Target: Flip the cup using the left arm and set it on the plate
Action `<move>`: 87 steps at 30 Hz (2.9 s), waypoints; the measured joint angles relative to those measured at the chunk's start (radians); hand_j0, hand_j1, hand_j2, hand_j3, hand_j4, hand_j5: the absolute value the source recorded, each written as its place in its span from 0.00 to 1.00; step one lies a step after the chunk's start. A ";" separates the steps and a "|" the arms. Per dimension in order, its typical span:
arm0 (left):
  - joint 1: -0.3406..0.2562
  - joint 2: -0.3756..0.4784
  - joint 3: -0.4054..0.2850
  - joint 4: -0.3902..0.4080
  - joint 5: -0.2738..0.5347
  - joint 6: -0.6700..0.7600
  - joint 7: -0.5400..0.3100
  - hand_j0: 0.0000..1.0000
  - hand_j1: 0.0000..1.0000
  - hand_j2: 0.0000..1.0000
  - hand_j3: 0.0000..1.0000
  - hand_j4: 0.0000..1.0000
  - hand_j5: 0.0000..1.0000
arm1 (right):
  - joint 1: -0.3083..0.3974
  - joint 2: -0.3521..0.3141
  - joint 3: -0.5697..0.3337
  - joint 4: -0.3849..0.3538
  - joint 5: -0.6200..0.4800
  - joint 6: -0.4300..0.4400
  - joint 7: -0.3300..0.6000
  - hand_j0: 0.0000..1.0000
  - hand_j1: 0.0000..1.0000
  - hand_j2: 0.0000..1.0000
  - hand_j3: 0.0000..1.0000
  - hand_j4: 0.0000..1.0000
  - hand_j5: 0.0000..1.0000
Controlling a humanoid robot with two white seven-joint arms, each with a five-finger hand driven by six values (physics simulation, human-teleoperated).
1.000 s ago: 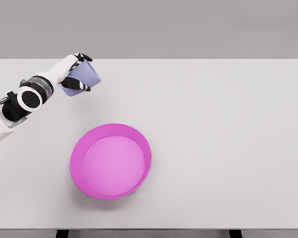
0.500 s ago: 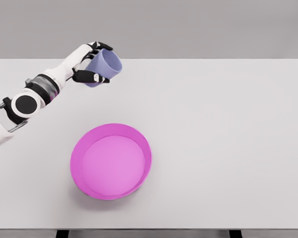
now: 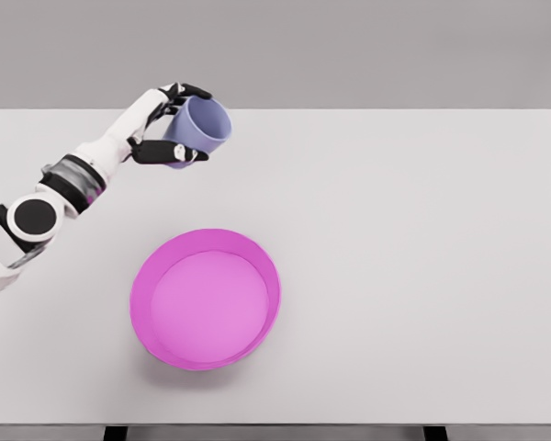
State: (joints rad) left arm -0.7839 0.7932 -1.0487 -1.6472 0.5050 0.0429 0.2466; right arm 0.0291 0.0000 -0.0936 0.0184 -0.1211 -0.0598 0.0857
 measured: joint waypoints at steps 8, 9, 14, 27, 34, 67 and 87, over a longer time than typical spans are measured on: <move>0.060 0.027 0.048 -0.046 -0.001 -0.070 0.000 0.69 0.69 0.69 0.69 0.69 0.69 | 0.000 0.000 0.000 0.000 0.000 0.000 0.000 1.00 1.00 1.00 1.00 1.00 1.00; 0.067 0.028 0.054 -0.050 -0.002 -0.079 0.000 0.69 0.69 0.69 0.69 0.69 0.69 | 0.000 0.000 0.000 0.000 0.000 0.000 0.000 1.00 1.00 1.00 1.00 1.00 1.00; 0.098 0.034 0.080 -0.080 -0.003 -0.117 0.000 0.69 0.69 0.69 0.69 0.69 0.69 | 0.000 0.000 0.000 0.000 0.000 0.000 0.000 1.00 1.00 1.00 1.00 1.00 1.00; 0.212 0.064 0.141 -0.149 -0.003 -0.219 -0.001 0.70 0.70 0.70 0.70 0.70 0.70 | 0.000 0.000 0.000 0.000 0.000 0.000 0.000 1.00 1.00 1.00 1.00 1.00 1.00; 0.230 0.063 0.144 -0.153 -0.003 -0.261 -0.003 0.71 0.71 0.71 0.71 0.71 0.71 | 0.000 0.000 0.000 0.000 0.000 0.000 0.000 1.00 1.00 1.00 1.00 1.00 1.00; 0.393 0.063 0.143 -0.153 0.010 -0.541 -0.012 0.71 0.71 0.71 0.71 0.71 0.71 | 0.000 0.000 0.000 0.000 0.000 0.000 0.000 1.00 1.00 1.00 1.00 1.00 1.00; 0.526 0.077 0.142 -0.153 0.022 -0.639 -0.012 0.72 0.72 0.72 0.72 0.72 0.72 | 0.000 0.000 0.000 0.000 0.000 0.000 0.000 1.00 1.00 1.00 1.00 1.00 1.00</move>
State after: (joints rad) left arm -0.2577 0.8701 -0.9071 -1.8004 0.5269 -0.5957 0.2346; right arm 0.0291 0.0000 -0.0936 0.0184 -0.1212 -0.0598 0.0857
